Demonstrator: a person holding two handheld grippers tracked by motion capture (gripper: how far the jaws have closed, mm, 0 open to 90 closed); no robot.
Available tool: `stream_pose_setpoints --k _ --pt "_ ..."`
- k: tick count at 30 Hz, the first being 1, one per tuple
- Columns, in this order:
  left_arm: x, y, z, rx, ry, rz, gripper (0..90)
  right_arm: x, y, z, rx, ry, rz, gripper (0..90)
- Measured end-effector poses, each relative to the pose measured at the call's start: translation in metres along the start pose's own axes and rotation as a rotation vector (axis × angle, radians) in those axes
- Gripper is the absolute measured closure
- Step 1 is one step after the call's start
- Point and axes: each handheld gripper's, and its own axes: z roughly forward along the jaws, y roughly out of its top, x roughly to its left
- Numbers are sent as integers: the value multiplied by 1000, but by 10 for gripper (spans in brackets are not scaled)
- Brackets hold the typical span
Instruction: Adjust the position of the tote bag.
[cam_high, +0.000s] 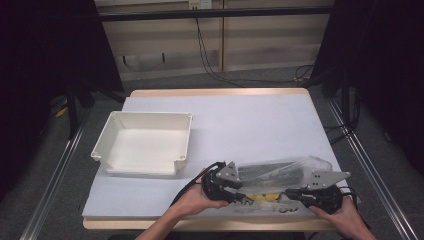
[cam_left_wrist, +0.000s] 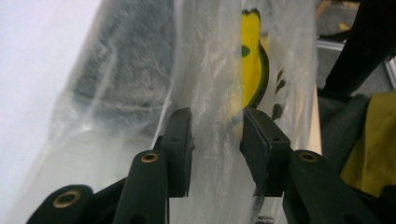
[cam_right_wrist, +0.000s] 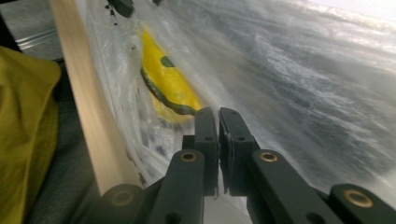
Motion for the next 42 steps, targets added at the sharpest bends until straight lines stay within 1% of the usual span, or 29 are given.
stream_pose_setpoints --k 2,3,4,5,6,8,10,12,13,14,15,17,18,19,20,22,23,24,26,28,30,31,32,35,36,38,39,40,42 --pt "0 -1 5 7 3 -4 678 1 -2 2 18 -2 -4 876" --pt "1 -1 6 27 -4 0 720 2 -3 3 21 1 0 875" --pt "2 -2 8 32 1 0 770 1 -4 4 23 4 -4 874" --pt "3 -3 10 39 -8 -12 891 1 -6 6 36 0 0 872" --pt "4 -2 11 54 -10 -16 891 1 -6 6 36 0 0 872" --pt "5 -1 11 41 -25 -32 900 0 -7 7 38 1 7 871" --pt "4 3 4 13 -43 -44 900 1 -6 8 40 6 -2 870" --pt "4 8 -6 -42 -64 -52 900 1 -6 7 38 3 -2 868" --pt "4 11 -11 -64 -62 -58 900 1 -5 5 28 -7 1 865" --pt "5 14 -16 -61 -46 -38 900 1 -5 5 28 -7 1 865" --pt "6 16 -19 -88 -53 -53 900 0 -4 3 18 -8 4 862" --pt "10 19 -24 -114 -43 -58 900 0 -3 1 11 -10 3 855" --pt "13 20 -27 -114 -40 -55 900 0 -1 0 5 -14 5 838" --pt "14 22 -29 -131 -37 -61 900 0 0 -1 2 -16 4 819" --pt "15 23 -33 -121 -29 -64 900 -1 2 -1 -7 -20 -1 804" --pt "17 26 -37 -166 -30 -78 900 -1 6 -4 -20 -24 1 774" --pt "18 29 -41 -168 -20 -83 900 -2 8 -5 -28 -32 2 756" --pt "21 31 -45 -177 -10 -77 900 -3 10 -8 -39 -33 3 757" --pt "25 36 -50 -191 1 -92 900 -5 12 -10 -45 -29 3 765" --pt "32 40 -54 -206 13 -101 900 -6 15 -11 -34 1 -9 807" --pt "37 43 -56 -206 35 -109 900 -6 14 -10 -23 5 -12 819" --pt "44 45 -56 -203 55 -120 900 -5 12 -4 2 7 -3 834" --pt "44 45 -56 -203 55 -120 900 -5 12 -4 2 7 -3 834" --pt "55 45 -48 -187 89 -151 900 -8 11 3 27 -5 -8 841" --pt "59 45 -45 -184 89 -165 900 -11 13 3 21 -20 -1 842" --pt "65 45 -38 -158 118 -173 900 -12 14 1 10 -35 7 841" --pt "69 45 -34 -141 116 -179 900 -14 15 0 -3 -41 9 840" --pt "73 45 -29 -124 127 -187 900 -16 16 -2 -18 -42 11 843" --pt "76 45 -23 -111 130 -194 900 -17 18 -4 -19 -58 12 849"
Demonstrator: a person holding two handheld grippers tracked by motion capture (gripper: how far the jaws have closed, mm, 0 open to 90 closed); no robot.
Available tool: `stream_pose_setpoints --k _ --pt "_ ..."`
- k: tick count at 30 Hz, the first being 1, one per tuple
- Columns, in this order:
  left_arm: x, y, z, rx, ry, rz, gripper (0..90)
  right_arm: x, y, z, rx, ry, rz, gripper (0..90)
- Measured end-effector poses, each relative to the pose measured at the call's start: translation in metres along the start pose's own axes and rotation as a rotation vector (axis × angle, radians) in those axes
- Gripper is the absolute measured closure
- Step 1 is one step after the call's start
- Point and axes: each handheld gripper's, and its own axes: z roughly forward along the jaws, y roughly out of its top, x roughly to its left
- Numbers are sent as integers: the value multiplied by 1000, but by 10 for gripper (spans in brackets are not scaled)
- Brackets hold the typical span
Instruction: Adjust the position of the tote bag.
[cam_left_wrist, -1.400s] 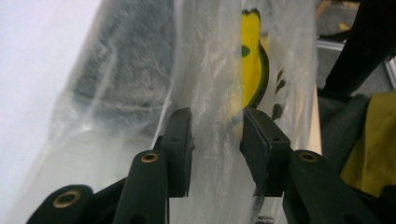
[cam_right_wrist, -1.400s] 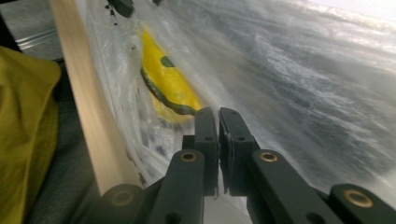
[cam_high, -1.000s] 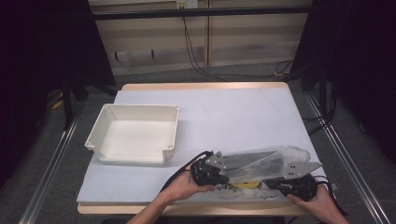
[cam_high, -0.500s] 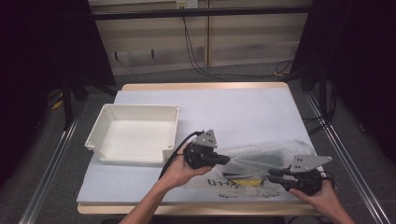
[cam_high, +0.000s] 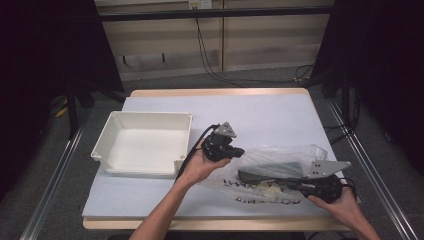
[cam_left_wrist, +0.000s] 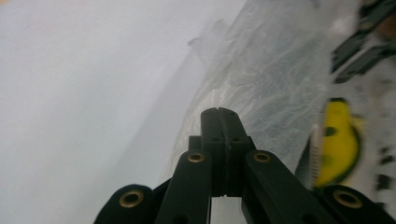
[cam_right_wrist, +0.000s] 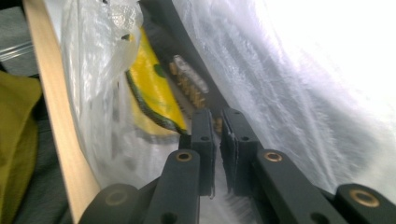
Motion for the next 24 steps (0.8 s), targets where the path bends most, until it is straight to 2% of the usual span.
stream_pose_setpoints --k 1,2,6,7,8,11,12,15,17,20,21,22,24 --pt "1 0 3 10 6 7 900 -1 0 -1 -5 -11 0 852" --pt "2 -1 5 13 14 -3 900 -3 0 -2 -13 -16 2 855" --pt "7 -6 12 32 8 -21 900 -9 0 -1 -32 -56 19 861" --pt "6 -6 12 40 15 -10 900 -10 1 -2 -41 -56 25 865" --pt "6 -6 12 45 17 -5 900 -14 2 -2 -52 -77 25 876" --pt "7 -8 10 36 10 -10 900 -17 3 -3 -63 -95 40 891" --pt "8 -9 10 38 16 -9 900 -22 4 -2 -72 -124 58 900" --pt "10 -13 13 45 22 -22 900 -28 4 1 -58 -152 61 900" --pt "12 -17 17 69 31 -19 900 -37 6 5 -60 -180 81 900" --pt "14 -19 19 72 38 -27 900 -44 6 8 -61 -197 97 900" --pt "16 -21 21 80 34 -29 900 -48 5 9 -65 -202 114 900" --pt "16 -24 24 104 55 -30 900 -51 5 9 -65 -218 113 900" --pt "16 -26 25 109 51 -37 900 -54 4 9 -63 -234 122 900"
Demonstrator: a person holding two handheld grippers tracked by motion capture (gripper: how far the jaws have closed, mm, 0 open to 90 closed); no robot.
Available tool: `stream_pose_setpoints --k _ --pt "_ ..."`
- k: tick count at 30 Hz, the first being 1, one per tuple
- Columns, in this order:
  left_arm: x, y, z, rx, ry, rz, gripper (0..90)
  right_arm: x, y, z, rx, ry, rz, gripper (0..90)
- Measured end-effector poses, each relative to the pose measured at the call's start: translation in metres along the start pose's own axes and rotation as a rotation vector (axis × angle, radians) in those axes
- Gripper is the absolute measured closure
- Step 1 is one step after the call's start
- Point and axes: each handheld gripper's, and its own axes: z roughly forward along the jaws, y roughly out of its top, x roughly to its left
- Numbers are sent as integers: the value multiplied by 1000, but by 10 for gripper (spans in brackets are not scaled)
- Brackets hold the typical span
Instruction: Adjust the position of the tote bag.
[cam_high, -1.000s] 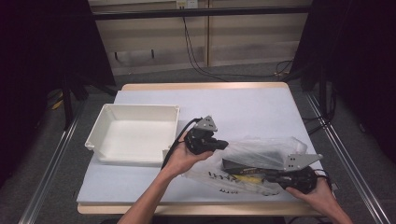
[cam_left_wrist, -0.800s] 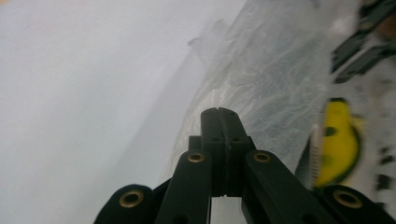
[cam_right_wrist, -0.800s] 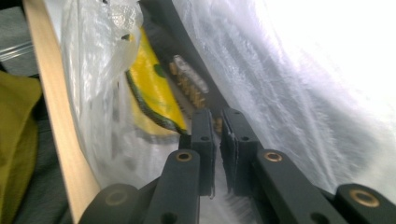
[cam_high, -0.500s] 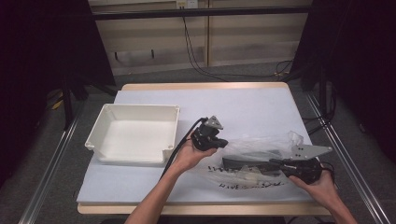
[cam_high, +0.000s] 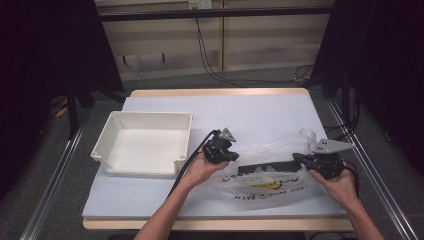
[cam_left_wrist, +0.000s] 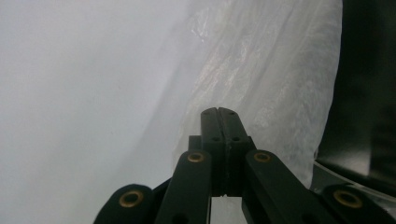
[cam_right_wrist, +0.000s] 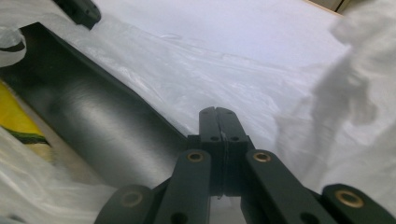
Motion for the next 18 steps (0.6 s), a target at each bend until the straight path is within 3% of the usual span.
stream_pose_setpoints --k 4,6,8,9,14,18 --pt "3 -10 8 38 14 5 900 -6 -3 0 12 -31 11 900" --pt "3 -12 9 46 18 7 900 -8 -6 1 52 -60 -3 900" --pt "3 -14 11 49 23 14 900 -9 -10 3 67 -51 6 900" --pt "5 -18 13 40 20 -2 900 -9 -19 7 113 -56 -6 900" --pt "5 -18 11 53 38 9 899 -14 -36 16 162 -36 34 900" --pt "3 -19 8 14 28 -26 824 -13 -34 14 150 -31 23 900"
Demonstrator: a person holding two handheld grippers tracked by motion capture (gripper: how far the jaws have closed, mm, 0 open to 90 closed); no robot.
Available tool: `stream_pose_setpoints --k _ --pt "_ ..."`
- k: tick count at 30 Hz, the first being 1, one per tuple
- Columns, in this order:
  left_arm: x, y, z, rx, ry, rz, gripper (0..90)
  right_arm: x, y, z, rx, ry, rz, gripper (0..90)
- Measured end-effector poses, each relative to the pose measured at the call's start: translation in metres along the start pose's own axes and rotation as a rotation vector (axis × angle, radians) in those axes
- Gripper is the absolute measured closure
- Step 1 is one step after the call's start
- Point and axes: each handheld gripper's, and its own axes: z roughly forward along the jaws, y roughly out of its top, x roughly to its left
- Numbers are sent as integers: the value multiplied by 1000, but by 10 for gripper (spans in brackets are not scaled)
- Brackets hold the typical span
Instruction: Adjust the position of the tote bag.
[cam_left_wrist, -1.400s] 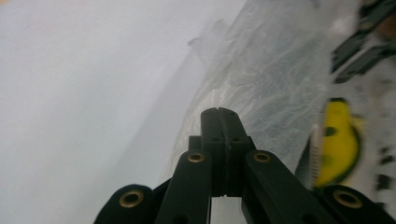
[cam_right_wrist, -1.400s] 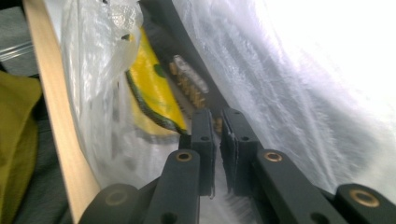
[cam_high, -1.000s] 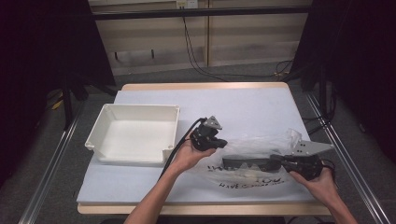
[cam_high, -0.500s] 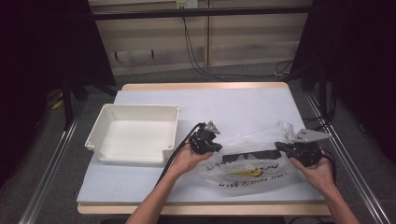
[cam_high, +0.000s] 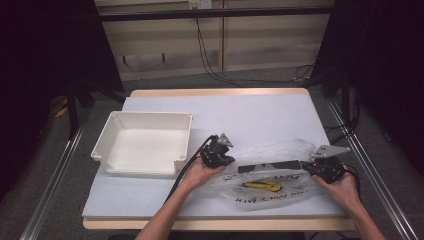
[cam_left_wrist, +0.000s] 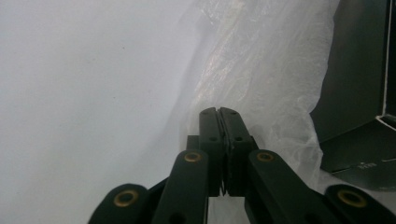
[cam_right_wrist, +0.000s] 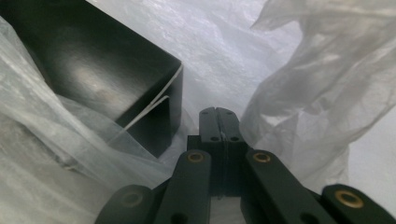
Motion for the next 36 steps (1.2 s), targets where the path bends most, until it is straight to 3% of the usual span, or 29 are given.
stream_pose_setpoints --k 1,3,10,12,14,18,20,21,23,25,26,27,28,29,31,32,36 --pt "1 1 -8 -5 2 25 792 -1 0 -3 -28 9 1 892" --pt "-2 1 -16 -61 -8 0 742 -1 2 -7 -57 14 -5 860" --pt "-10 -5 -34 -131 28 -5 622 -1 5 -26 -135 16 2 773" --pt "-11 -6 -42 -157 33 -20 518 -2 8 -37 -179 29 12 748" --pt "-11 -7 -49 -174 45 -32 493 -1 8 -39 -187 33 11 741" --pt "-18 -7 -65 -223 37 -11 517 2 9 -50 -203 45 -3 788" --pt "-28 -8 -73 -228 19 36 598 4 6 -51 -169 37 -14 857" --pt "-28 -8 -73 -228 19 36 652 4 5 -51 -157 32 -18 872" --pt "-38 -9 -77 -197 -2 85 701 5 2 -50 -135 18 -22 878" --pt "-45 -12 -74 -157 -17 99 773 3 -1 -47 -112 24 -16 900" --pt "-46 -13 -69 -134 -19 110 793 3 -3 -41 -70 40 -28 900" --pt "-48 -18 -59 -59 -22 134 799 4 -4 -38 -40 39 -35 900" --pt "-48 -18 -59 -59 -22 134 810 4 -4 -38 -40 39 -35 900" --pt "-48 -22 -52 -22 -27 155 810 4 -5 -35 -12 38 -43 900" --pt "-50 -27 -42 -5 -45 135 810 5 -7 -29 10 65 -44 900" --pt "-51 -27 -38 33 -60 149 822 6 -7 -25 36 75 -47 900" --pt "-58 -28 -34 51 -71 175 829 10 -7 -17 60 102 -65 900"
